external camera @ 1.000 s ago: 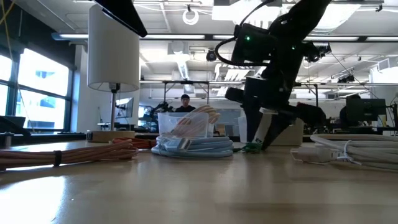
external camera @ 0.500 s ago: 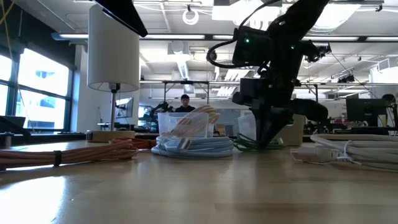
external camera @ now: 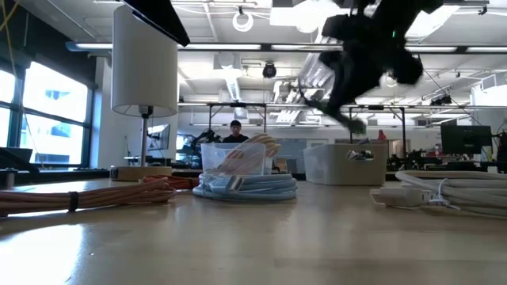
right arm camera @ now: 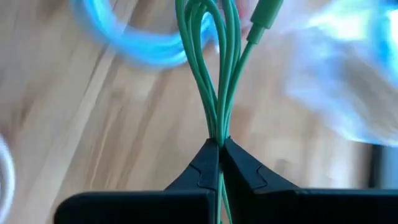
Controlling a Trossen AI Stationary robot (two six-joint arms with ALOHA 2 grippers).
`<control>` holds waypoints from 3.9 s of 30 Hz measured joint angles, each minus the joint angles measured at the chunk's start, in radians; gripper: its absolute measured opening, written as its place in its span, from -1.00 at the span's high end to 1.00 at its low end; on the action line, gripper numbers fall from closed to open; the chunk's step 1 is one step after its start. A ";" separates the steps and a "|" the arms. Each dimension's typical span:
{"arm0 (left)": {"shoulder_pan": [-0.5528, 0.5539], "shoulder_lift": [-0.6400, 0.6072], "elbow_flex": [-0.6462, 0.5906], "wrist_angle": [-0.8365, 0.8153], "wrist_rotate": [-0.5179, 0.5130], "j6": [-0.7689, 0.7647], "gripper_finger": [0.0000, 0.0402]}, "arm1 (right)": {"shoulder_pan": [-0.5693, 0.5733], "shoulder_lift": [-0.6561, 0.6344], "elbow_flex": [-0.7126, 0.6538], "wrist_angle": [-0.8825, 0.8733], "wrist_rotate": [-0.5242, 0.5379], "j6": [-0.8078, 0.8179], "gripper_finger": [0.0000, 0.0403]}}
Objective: Pick & Place USB Port
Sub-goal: Put the green charger cable into the gray bin, then put the pink charger cable into the gray bin
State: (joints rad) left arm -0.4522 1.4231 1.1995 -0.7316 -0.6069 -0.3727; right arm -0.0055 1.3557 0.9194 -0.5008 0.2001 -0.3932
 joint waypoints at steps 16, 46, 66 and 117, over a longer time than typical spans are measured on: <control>0.001 0.000 0.000 0.029 -0.177 -0.068 0.14 | -0.326 -0.183 0.003 0.064 0.048 0.569 1.00; 0.000 0.036 -0.001 -0.028 -0.052 -0.077 0.14 | -0.569 0.019 0.002 -0.014 0.030 0.556 0.52; 0.002 0.036 0.000 -0.117 0.199 -0.074 0.14 | -0.327 -0.249 0.002 -0.017 -0.146 0.279 0.30; -0.084 0.374 0.000 0.006 0.589 -0.889 0.14 | -0.013 -0.467 -0.021 -0.147 -0.153 0.344 0.32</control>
State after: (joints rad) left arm -0.5362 1.7966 1.1995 -0.7259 -0.0181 -1.2621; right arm -0.0185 0.8886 0.8982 -0.6482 0.0469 -0.0494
